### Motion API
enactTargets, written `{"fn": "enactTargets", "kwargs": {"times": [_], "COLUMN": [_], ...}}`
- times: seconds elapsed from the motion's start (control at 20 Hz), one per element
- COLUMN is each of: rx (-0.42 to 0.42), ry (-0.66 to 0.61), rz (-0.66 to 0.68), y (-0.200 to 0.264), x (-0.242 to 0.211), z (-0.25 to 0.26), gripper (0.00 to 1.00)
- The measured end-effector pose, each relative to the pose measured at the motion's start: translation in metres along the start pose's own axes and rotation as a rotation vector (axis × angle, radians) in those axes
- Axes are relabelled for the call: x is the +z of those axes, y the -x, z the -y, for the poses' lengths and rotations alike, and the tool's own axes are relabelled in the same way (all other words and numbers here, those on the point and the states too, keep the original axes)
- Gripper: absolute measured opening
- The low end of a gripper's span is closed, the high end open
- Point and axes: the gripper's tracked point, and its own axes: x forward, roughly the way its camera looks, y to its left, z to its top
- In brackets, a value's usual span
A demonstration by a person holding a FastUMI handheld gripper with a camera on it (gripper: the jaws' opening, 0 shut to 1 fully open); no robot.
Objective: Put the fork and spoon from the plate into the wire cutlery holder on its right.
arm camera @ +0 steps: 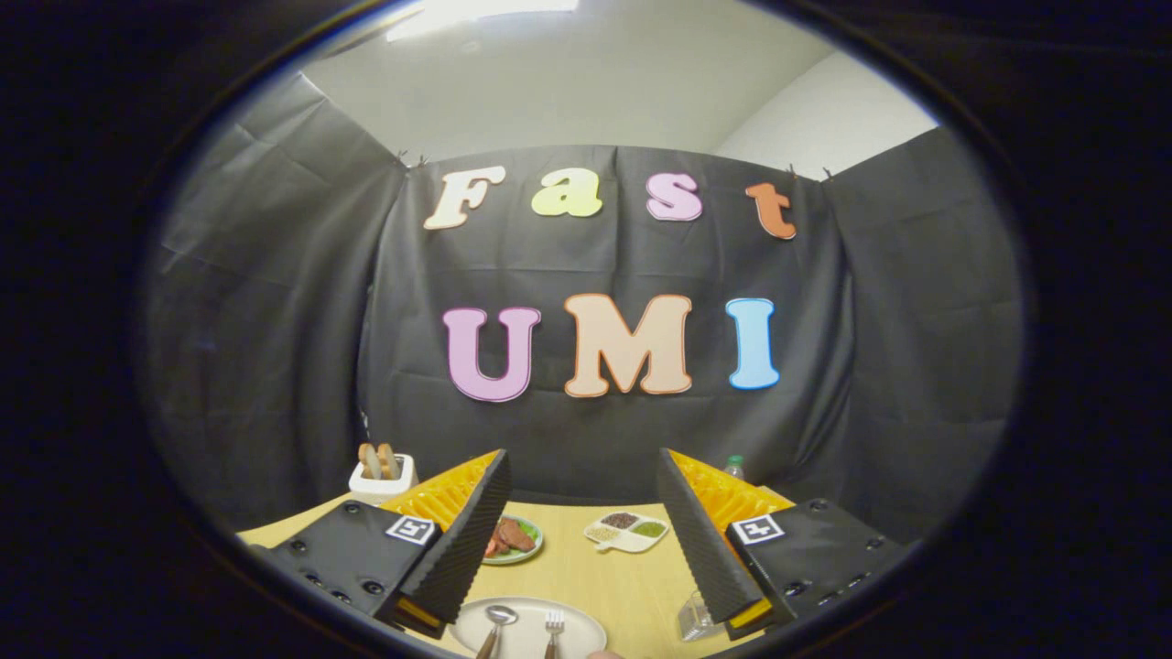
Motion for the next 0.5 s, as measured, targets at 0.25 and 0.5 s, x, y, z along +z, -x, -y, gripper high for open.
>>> {"fn": "enactTargets", "kwargs": {"times": [0.25,0.5], "rx": [0.006,0.018], "ry": [0.01,0.055], "rz": [-0.054,-0.108], "y": [-0.007,-0.012], "x": [-0.016,-0.038], "z": [-0.004,-0.008], "gripper": [1.0,1.0]}}
